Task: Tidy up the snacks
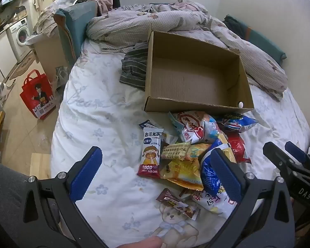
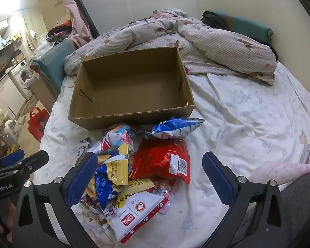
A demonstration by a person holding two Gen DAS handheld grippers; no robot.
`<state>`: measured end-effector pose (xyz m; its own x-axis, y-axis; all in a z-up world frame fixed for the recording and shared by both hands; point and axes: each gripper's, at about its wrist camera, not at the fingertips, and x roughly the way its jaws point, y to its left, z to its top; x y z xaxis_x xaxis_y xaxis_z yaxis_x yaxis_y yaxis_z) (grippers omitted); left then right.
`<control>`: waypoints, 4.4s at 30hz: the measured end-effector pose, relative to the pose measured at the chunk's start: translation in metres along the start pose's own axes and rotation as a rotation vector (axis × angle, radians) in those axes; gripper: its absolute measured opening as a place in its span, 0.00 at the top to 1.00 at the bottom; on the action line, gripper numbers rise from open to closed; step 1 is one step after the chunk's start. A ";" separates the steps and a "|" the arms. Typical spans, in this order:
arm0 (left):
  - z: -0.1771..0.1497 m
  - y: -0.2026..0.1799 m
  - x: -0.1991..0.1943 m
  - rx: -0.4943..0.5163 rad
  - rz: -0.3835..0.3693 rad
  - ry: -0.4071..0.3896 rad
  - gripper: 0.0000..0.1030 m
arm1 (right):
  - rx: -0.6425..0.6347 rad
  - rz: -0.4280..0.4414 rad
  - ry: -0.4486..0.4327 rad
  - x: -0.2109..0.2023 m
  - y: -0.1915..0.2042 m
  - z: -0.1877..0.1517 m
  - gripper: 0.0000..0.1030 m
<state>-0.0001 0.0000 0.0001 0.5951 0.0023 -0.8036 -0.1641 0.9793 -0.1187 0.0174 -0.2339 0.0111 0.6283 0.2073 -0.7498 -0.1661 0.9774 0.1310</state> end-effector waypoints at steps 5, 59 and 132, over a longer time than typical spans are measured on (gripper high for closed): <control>-0.001 0.000 -0.004 0.002 -0.002 -0.003 0.00 | 0.003 0.009 0.002 0.000 0.000 0.000 0.00; 0.002 0.000 -0.003 -0.002 -0.001 0.004 0.00 | 0.006 0.005 0.010 0.000 -0.001 0.000 0.00; 0.045 0.060 0.095 -0.194 0.086 0.387 0.11 | 0.037 0.398 0.276 0.041 -0.012 0.026 0.79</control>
<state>0.0825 0.0678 -0.0573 0.2409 -0.0304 -0.9701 -0.3670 0.9225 -0.1200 0.0652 -0.2360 -0.0045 0.2953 0.5513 -0.7803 -0.3219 0.8264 0.4620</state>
